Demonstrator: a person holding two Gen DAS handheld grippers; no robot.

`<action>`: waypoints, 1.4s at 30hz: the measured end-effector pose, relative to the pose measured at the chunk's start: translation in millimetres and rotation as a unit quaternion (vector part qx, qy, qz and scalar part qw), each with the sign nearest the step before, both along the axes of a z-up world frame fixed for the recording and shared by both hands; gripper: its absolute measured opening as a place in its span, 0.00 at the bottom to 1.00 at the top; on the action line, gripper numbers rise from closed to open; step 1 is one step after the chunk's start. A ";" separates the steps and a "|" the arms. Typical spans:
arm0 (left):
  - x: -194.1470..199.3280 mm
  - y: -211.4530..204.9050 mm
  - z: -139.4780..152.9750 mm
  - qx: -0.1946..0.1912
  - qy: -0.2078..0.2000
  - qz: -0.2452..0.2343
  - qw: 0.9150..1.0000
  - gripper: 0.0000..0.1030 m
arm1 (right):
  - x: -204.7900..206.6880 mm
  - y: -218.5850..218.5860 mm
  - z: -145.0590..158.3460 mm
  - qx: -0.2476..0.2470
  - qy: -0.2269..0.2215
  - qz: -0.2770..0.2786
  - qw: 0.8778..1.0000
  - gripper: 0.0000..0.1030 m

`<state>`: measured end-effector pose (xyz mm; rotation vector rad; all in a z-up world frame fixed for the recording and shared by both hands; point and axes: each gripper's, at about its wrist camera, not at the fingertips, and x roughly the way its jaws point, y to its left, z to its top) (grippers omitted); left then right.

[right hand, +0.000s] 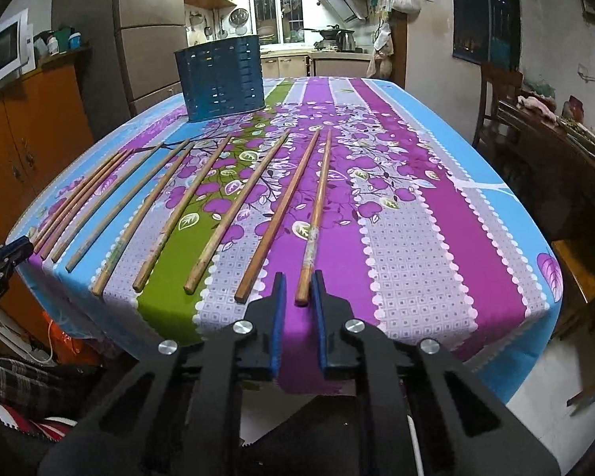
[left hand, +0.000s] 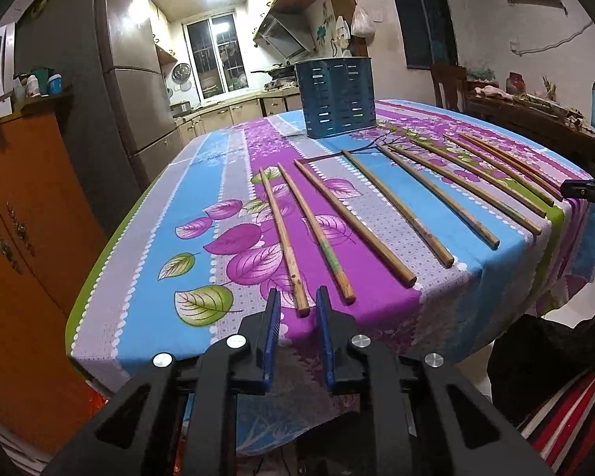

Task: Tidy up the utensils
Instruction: 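Lower the left tool onto one wooden chopstick while the right tool lowers onto another, then close the left tool on its chopstick while the right tool closes on its own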

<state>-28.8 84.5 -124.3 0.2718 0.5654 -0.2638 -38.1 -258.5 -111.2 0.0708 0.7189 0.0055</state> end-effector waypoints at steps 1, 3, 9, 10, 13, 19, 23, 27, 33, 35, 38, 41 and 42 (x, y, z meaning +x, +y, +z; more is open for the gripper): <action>-0.7 1.0 -0.6 -0.005 -0.001 -0.002 1.000 0.17 | 0.3 0.5 0.1 0.000 -0.001 0.001 1.000 0.07; -1.2 1.5 -1.6 -0.013 -0.002 -0.011 1.000 0.12 | -0.7 2.1 -0.4 0.000 -0.005 0.000 1.000 0.06; -0.5 0.5 -2.1 -0.015 -0.005 -0.020 1.000 0.08 | -4.6 -0.4 -1.5 0.013 -0.015 -0.008 1.000 0.06; -0.5 0.5 -2.2 -0.015 -0.006 -0.020 1.000 0.08 | -5.1 -0.8 -1.3 0.016 -0.016 -0.010 1.000 0.06; -1.6 0.4 -0.1 -0.009 -0.013 -0.009 1.000 0.07 | -8.5 -2.5 1.2 0.023 -0.024 -0.014 0.999 0.05; -8.7 11.1 32.8 -0.044 -0.046 0.011 0.998 0.07 | -17.1 -5.3 21.7 0.010 -0.058 -0.018 0.998 0.05; -7.8 21.5 69.4 -0.083 -0.077 0.021 0.993 0.07 | -18.5 -4.3 48.5 -0.007 -0.099 -0.010 0.995 0.05; 4.7 27.0 104.0 -0.111 -0.099 0.022 0.989 0.07 | -10.8 -7.8 76.8 -0.014 -0.138 0.003 0.990 0.05; 25.2 25.4 140.0 -0.115 -0.118 0.016 0.986 0.07 | 10.4 -17.1 112.2 -0.016 -0.166 0.024 0.986 0.05; 34.9 25.0 150.5 -0.115 -0.119 0.013 0.986 0.07 | 18.3 -19.1 122.6 -0.017 -0.171 0.031 0.985 0.05; 53.4 25.0 162.8 -0.123 -0.111 0.013 0.986 0.07 | 28.5 -21.4 134.9 -0.022 -0.176 0.037 0.983 0.05; 68.3 27.0 168.5 -0.128 -0.103 0.012 0.986 0.07 | 38.3 -22.6 146.6 -0.026 -0.180 0.044 0.982 0.05; 72.6 26.4 170.9 -0.127 -0.103 0.011 0.987 0.07 | 43.0 -23.6 150.2 -0.029 -0.181 0.046 0.982 0.05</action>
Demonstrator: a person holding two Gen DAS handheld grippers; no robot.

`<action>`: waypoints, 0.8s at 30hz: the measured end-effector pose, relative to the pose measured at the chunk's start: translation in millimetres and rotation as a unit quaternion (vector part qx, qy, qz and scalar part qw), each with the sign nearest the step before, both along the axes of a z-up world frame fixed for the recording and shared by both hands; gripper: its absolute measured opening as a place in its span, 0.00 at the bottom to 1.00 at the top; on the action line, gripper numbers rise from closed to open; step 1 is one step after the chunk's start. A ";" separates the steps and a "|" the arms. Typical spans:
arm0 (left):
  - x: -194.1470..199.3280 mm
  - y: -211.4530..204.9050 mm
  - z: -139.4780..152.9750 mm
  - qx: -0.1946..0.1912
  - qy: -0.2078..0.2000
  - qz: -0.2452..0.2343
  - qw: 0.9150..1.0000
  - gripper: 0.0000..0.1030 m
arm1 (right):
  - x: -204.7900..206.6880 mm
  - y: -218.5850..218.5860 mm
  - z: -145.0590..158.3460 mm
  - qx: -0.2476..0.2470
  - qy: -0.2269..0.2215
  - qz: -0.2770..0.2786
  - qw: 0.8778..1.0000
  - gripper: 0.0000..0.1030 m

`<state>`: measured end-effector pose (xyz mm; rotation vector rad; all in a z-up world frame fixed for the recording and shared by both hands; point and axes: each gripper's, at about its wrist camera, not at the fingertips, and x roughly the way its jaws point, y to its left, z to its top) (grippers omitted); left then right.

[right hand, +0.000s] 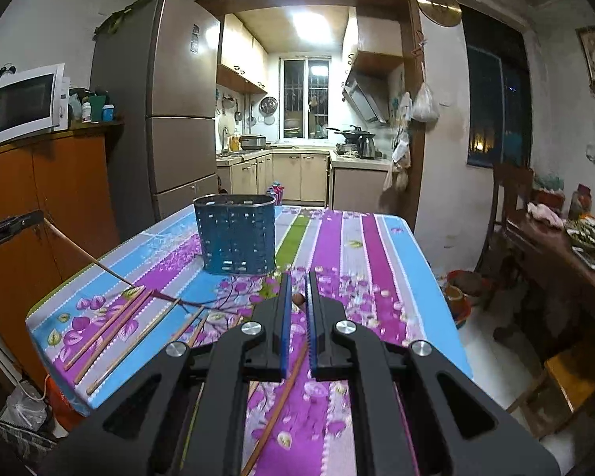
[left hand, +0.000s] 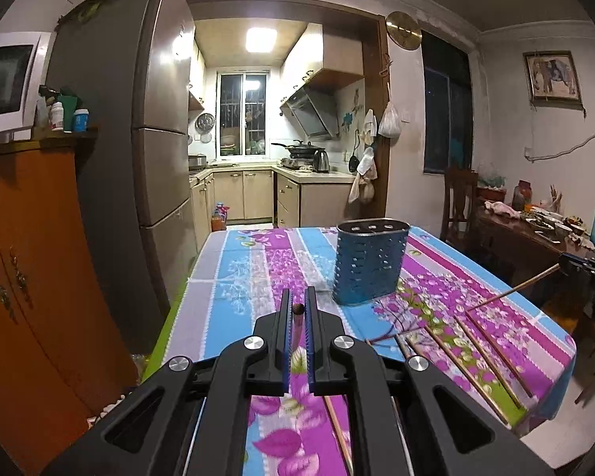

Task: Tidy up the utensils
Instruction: 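Close the left tool on its chopstick while the right tool closes on its own, then carry the left tool's chopstick upright over the blue holder while the right tool carries its own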

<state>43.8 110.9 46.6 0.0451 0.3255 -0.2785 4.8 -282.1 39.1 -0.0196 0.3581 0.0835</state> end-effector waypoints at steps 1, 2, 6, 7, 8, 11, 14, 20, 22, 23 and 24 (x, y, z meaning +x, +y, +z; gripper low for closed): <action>7.2 0.0 3.1 0.003 0.001 -0.002 1.000 0.07 | 3.7 -1.5 3.4 -0.001 0.000 0.002 1.000 0.05; 13.0 -0.5 6.3 0.003 0.001 -0.002 1.000 0.07 | 9.1 -3.3 8.0 -0.001 0.000 0.005 1.000 0.05; 31.3 -3.2 15.7 0.005 0.003 -0.003 1.000 0.07 | 26.1 -7.7 19.6 0.000 -0.004 0.014 1.000 0.05; 36.3 -4.9 18.7 0.008 0.003 -0.003 1.000 0.07 | 30.6 -9.7 21.8 0.002 -0.004 0.015 1.000 0.05; 40.7 -6.8 21.6 0.011 0.002 -0.003 1.000 0.07 | 36.9 -12.3 25.4 0.006 -0.003 0.016 1.000 0.05; 51.9 -10.9 29.5 0.019 -0.005 -0.002 1.000 0.07 | 51.5 -18.9 33.6 0.016 -0.001 0.019 1.000 0.05; 63.9 -14.3 39.7 0.014 -0.011 -0.007 1.000 0.07 | 67.2 -22.2 42.6 0.020 0.001 0.020 1.000 0.05; 82.4 -25.3 51.3 0.011 -0.017 -0.019 1.000 0.07 | 88.4 -22.8 59.8 0.016 -0.005 0.022 1.000 0.05; 84.7 -29.3 54.1 0.009 -0.018 -0.026 0.999 0.07 | 92.4 -22.5 63.7 0.015 -0.007 0.025 1.000 0.05; 85.5 -30.9 55.2 0.009 -0.019 -0.028 0.999 0.07 | 94.5 -22.4 65.5 0.014 -0.007 0.026 1.000 0.05; 86.8 -31.5 56.0 0.008 -0.020 -0.030 0.999 0.07 | 96.7 -21.7 67.6 0.014 -0.008 0.027 1.000 0.05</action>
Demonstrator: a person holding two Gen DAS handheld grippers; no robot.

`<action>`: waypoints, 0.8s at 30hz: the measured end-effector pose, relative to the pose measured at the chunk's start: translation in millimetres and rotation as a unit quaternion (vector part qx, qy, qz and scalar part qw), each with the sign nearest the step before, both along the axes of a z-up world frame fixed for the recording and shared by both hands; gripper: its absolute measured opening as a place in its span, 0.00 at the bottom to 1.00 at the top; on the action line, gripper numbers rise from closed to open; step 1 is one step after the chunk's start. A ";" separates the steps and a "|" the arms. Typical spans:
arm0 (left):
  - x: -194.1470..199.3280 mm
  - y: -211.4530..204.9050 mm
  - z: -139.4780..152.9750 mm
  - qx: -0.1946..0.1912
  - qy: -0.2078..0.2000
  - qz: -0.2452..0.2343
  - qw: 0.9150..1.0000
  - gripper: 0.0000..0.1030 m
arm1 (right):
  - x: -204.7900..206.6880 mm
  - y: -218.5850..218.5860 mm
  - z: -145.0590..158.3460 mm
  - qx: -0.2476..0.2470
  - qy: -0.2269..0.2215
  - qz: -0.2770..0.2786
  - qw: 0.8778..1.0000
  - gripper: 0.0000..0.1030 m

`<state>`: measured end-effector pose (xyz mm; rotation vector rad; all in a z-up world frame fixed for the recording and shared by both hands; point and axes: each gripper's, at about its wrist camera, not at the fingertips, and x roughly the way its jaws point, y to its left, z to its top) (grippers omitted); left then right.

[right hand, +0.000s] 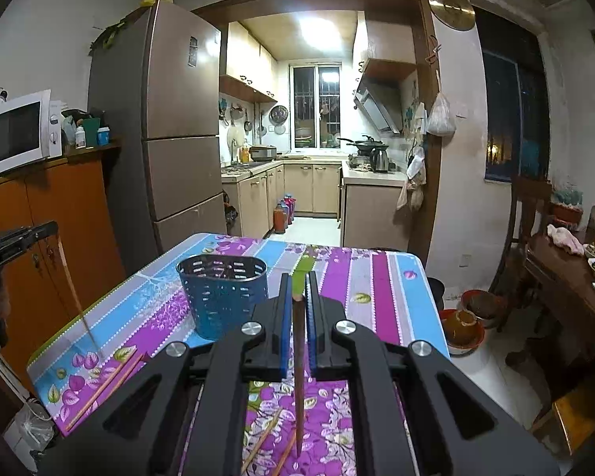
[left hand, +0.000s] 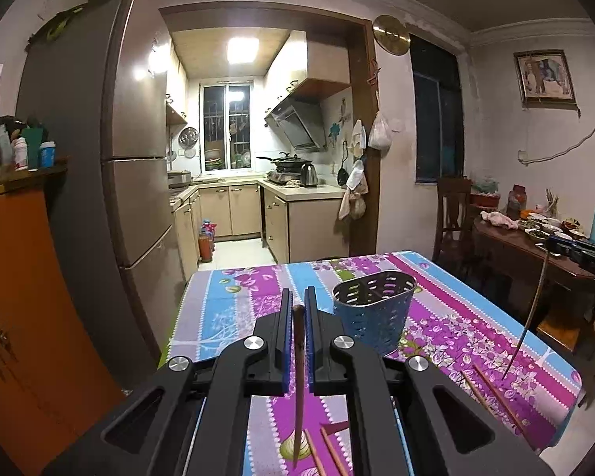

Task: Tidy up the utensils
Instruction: 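Carry the left tool's chopstick upright over the blue holder while the right tool carries its own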

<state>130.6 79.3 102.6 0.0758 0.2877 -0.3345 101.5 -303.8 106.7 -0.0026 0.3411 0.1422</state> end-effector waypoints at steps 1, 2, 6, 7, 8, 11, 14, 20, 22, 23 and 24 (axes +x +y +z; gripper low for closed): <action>0.6 -0.9 0.8 -0.001 0.000 -0.001 1.000 0.07 | 2.0 0.3 1.6 0.000 0.000 0.002 1.000 0.05; 0.3 -1.6 1.3 -0.002 0.000 -0.003 1.000 0.07 | 3.5 1.4 3.6 0.001 -0.001 0.004 1.000 0.05; 5.4 -7.3 5.7 -0.010 0.002 -0.013 1.000 0.07 | 11.1 9.2 11.1 0.000 -0.001 0.015 1.000 0.05; 7.0 -9.3 7.6 -0.011 0.001 -0.014 1.000 0.07 | 13.4 10.1 12.5 -0.001 -0.001 0.018 1.000 0.05; 8.7 -11.6 9.6 -0.011 0.001 -0.016 1.000 0.07 | 17.5 13.6 15.4 -0.001 -0.001 0.023 1.000 0.05; 16.1 -19.0 18.4 -0.016 -0.001 -0.026 1.000 0.07 | 27.5 23.0 22.3 -0.004 -0.001 0.034 0.999 0.05; 26.9 -29.4 32.2 -0.021 -0.005 -0.036 0.999 0.07 | 41.1 34.8 33.4 -0.008 -0.002 0.047 0.999 0.05; 57.8 -52.2 90.6 -0.061 -0.034 -0.048 0.996 0.07 | 71.3 60.3 81.2 -0.011 -0.032 0.066 0.997 0.05; 69.9 -61.3 110.6 -0.074 -0.047 -0.050 0.995 0.07 | 80.3 63.9 96.9 -0.009 -0.047 0.065 0.997 0.05; 76.5 -66.9 119.2 -0.078 -0.056 -0.049 0.994 0.07 | 87.4 66.8 107.0 -0.007 -0.056 0.064 0.996 0.05; 81.7 -73.1 125.1 -0.077 -0.064 -0.047 0.994 0.07 | 93.7 69.2 114.1 -0.005 -0.064 0.062 0.996 0.05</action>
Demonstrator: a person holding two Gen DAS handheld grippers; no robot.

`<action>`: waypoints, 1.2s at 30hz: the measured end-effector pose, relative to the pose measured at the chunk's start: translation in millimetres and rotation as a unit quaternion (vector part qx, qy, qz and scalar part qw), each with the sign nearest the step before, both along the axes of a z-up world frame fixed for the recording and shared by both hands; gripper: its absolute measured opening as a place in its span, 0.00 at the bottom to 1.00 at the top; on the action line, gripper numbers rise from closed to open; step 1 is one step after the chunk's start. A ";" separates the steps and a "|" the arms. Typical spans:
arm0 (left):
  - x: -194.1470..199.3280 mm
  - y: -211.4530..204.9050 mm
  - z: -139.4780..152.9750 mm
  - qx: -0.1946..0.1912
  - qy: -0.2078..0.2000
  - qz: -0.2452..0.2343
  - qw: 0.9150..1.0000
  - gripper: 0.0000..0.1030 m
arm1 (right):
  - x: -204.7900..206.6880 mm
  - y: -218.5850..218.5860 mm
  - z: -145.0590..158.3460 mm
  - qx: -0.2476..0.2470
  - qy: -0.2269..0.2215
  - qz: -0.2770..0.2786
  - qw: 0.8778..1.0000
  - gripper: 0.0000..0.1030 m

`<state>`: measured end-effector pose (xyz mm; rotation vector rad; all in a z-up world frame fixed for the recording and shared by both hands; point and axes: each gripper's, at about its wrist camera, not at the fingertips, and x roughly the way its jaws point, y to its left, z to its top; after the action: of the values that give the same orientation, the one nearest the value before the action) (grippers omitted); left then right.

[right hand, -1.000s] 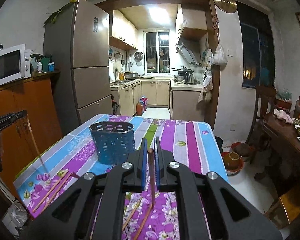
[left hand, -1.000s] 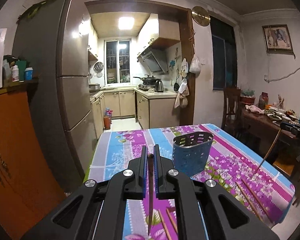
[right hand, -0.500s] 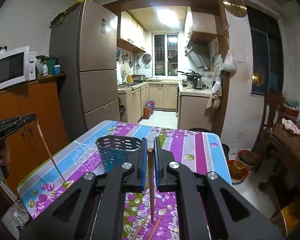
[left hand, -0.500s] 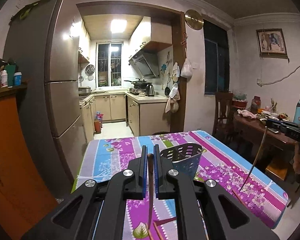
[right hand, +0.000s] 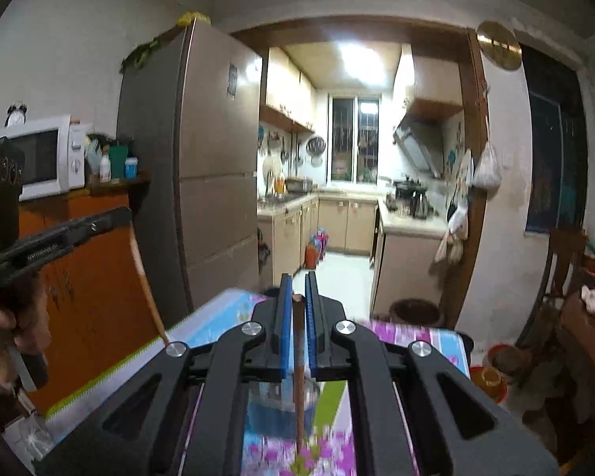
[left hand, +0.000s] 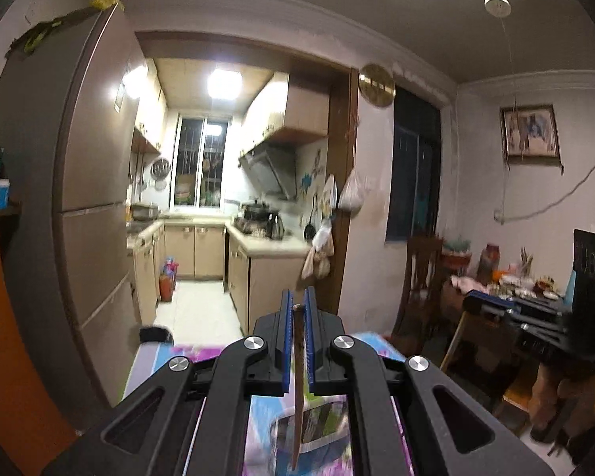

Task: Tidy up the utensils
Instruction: 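Carry the left tool's chopstick upright over the blue holder while the right tool carries its own, then lower both chopsticks into the blue holder and open both tools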

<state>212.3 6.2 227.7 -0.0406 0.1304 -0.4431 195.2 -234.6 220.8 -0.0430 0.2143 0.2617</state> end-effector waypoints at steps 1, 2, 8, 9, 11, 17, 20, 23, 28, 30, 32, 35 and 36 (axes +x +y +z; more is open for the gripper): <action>4.7 -4.9 4.5 0.001 -0.007 0.004 1.000 0.07 | 5.5 -0.9 4.1 0.002 -0.005 -0.003 1.000 0.05; 11.4 -10.3 8.0 0.001 -0.013 0.008 1.000 0.07 | 14.4 0.0 9.9 0.010 -0.011 -0.004 1.000 0.05; 50.5 -34.5 1.8 0.000 -0.012 0.014 1.000 0.07 | 57.8 -5.5 6.5 0.051 -0.014 -0.016 0.998 0.05; 54.3 -34.3 -1.8 -0.002 -0.009 0.013 1.000 0.07 | 64.2 -6.2 2.9 0.059 -0.011 -0.019 0.998 0.05; 63.2 -36.2 -13.7 -0.002 -0.004 0.017 1.000 0.07 | 76.3 -8.8 -9.8 0.077 -0.002 -0.025 0.997 0.05; 94.0 -34.8 -70.8 -0.011 0.046 0.015 0.999 0.07 | 105.9 -8.0 -59.3 0.114 0.048 -0.033 0.992 0.05; 104.5 -35.4 -104.2 -0.005 0.076 0.017 0.997 0.07 | 111.9 -7.3 -86.8 0.130 0.076 -0.034 0.988 0.05; 110.3 -29.8 -124.1 -0.006 0.095 0.022 0.995 0.07 | 119.5 -9.3 -108.1 0.139 0.105 -0.037 0.984 0.05; 113.7 -14.5 -146.3 -0.005 0.119 0.036 0.992 0.07 | 118.2 -12.5 -128.0 0.140 0.131 -0.053 0.980 0.06; 113.6 -10.3 -147.5 -0.004 0.122 0.042 0.992 0.07 | 115.2 -19.0 -128.5 0.142 0.134 -0.063 0.979 0.06; 110.4 0.1 -141.2 -0.014 0.120 0.050 0.991 0.07 | 106.6 -29.1 -122.2 0.140 0.123 -0.078 0.979 0.12; 98.4 26.8 -124.5 -0.046 0.107 0.066 0.991 0.10 | 88.1 -52.2 -110.0 0.145 0.098 -0.104 0.979 0.27; 92.4 37.7 -119.7 -0.055 0.103 0.073 0.990 0.17 | 83.2 -59.9 -107.4 0.146 0.092 -0.110 0.979 0.27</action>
<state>304.6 44.0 108.1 -0.2031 0.3044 -0.2991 278.3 -294.4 113.4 0.2953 0.3601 0.0733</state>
